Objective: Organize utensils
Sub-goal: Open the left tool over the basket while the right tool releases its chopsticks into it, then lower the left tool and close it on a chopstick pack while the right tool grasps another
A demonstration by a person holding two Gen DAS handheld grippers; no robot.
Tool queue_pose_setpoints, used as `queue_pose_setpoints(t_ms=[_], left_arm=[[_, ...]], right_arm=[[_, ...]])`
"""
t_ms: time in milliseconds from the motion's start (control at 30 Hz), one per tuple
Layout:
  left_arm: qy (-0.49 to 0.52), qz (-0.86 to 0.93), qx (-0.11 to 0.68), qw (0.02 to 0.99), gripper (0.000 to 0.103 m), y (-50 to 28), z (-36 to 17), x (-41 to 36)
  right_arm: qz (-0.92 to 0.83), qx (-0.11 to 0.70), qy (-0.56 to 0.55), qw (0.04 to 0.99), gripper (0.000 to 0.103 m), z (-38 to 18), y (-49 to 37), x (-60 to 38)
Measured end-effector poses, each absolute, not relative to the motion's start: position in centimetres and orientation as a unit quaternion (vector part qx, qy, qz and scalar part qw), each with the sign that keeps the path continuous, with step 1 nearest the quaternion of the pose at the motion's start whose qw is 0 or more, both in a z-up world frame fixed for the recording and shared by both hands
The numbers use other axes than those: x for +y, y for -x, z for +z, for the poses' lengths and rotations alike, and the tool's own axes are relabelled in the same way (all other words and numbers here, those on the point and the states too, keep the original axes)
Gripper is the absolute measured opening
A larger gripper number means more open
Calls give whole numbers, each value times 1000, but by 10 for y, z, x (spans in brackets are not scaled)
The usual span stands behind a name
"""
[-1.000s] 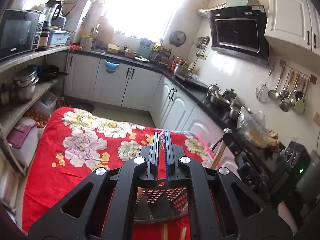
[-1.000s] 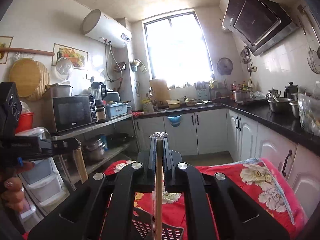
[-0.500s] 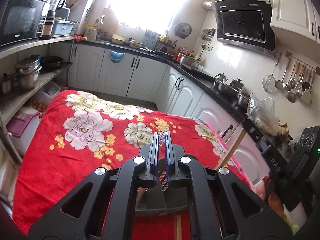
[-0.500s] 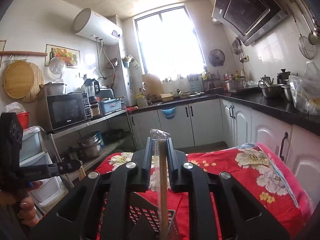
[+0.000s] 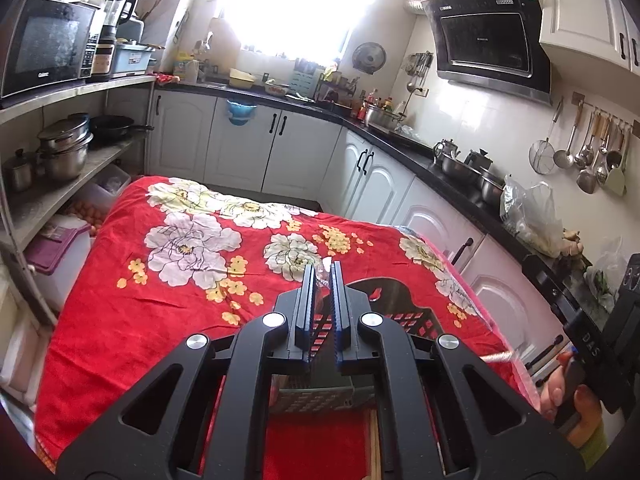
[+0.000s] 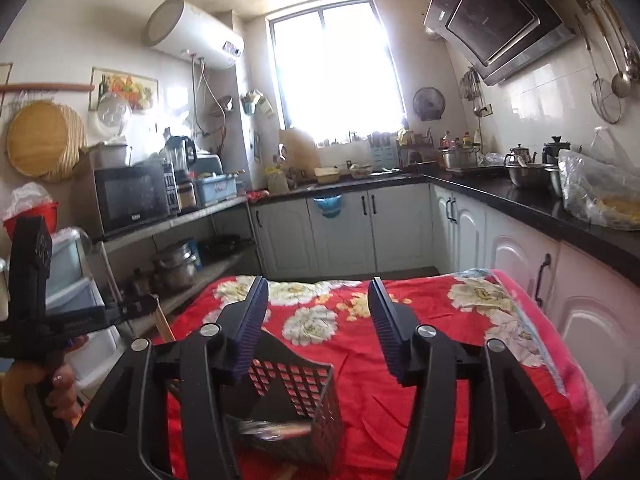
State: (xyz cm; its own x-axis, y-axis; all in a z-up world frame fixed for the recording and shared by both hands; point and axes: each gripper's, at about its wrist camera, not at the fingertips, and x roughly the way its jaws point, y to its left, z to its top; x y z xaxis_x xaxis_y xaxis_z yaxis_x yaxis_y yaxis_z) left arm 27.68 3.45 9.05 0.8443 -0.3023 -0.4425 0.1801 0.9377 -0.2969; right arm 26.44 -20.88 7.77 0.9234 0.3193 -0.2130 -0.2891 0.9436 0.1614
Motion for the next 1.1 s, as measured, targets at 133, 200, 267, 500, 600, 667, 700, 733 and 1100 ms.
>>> queue_pose_setpoints(t_ms=[133,200,267,500,600,667,700,733,1100], left_arm=[[126,-126,251,951,25,-271,86,37],[130,-127,251,951,36,-266,84,38],[133,-127,250,951,43,-262,83,41],[141,-128,234,953,81,-238,87,49],[137,-126,222,957,90,-224,90,50],[134,-125,218,959,92,-217,91,49],[131,-124,218,959,92,-213,91,48],[131,-125,218,959,92,-211,91,48],[134,-120,233,956,92,-184,74,54]], right_arm=[[155,136,-67,976,61,76,-254,-211],[153,141,-74,975,63,76,-248,-215],[152,147,-80,974,63,74,-244,-219],[138,175,-90,971,67,66,-227,-235],[130,184,-88,970,68,62,-219,-242],[126,192,-89,969,68,58,-212,-246],[124,195,-88,969,68,56,-209,-248],[123,198,-88,969,68,55,-206,-248],[116,244,-81,959,69,27,-183,-255]])
